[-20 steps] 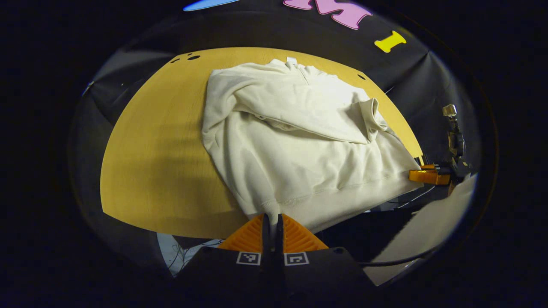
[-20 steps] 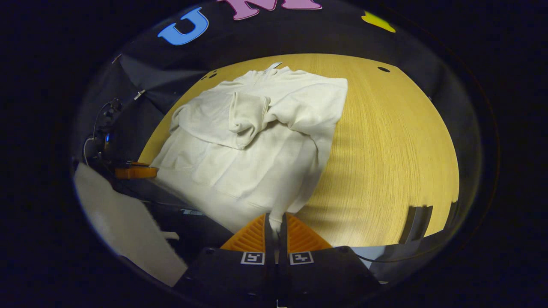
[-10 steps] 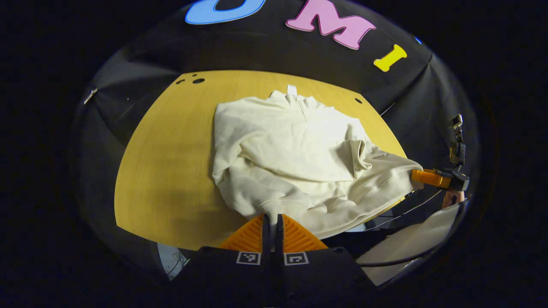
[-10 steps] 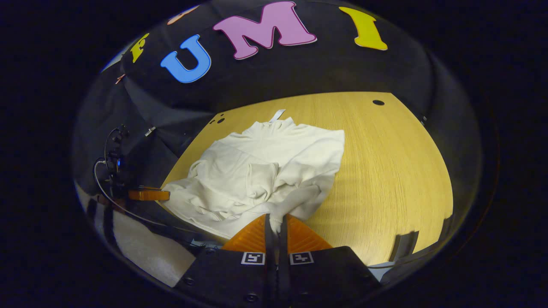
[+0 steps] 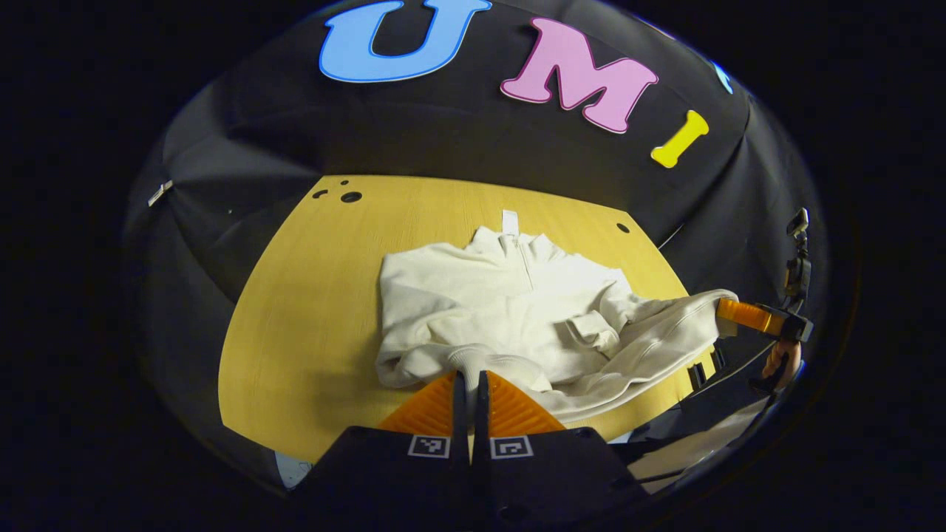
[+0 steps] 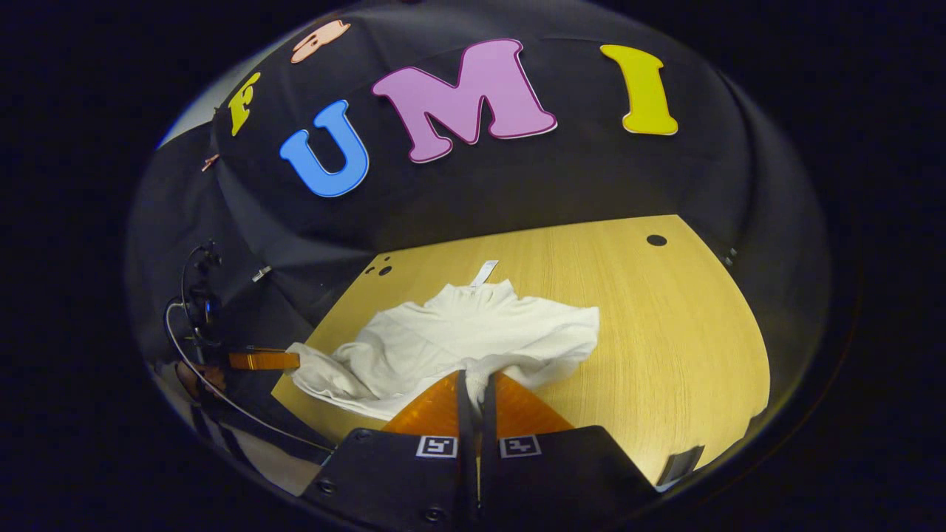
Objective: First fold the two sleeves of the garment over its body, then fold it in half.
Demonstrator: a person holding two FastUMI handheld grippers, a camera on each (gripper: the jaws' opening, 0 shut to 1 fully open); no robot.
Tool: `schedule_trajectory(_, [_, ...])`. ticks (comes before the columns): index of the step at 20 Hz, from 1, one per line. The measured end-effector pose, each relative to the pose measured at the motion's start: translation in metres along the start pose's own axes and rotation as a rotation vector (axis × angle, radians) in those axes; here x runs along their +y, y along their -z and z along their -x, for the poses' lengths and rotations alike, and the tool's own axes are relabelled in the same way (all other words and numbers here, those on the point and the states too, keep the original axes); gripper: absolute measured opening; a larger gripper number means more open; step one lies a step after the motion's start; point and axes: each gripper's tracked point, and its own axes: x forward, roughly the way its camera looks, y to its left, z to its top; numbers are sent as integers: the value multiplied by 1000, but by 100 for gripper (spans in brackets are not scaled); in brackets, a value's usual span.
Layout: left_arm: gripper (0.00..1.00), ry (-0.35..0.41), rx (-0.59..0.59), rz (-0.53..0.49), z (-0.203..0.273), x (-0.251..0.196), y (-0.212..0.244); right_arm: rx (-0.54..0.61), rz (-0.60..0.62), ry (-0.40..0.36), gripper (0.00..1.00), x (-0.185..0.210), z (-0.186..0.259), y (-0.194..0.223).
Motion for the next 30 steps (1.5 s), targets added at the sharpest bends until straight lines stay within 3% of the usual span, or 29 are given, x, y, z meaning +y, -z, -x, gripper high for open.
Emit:
schedule_trajectory(6, [6,-11,-63,28,-24,3,-56,-41,-43,48,6,-14,-34,-34])
schedule_trajectory(8, [2,-18,-69,43,-39,7,-71,-38,-68,69,6,-23,-48,-40])
schedule_trajectory(15, [5,-30,-76,66,-99,20,-115,-57,-73,130,6,-55,-101,-61])
schedule_trajectory(30, [6,-119,69,-37,-242,47,-117,90,-95,218,6,-119,-222,-29])
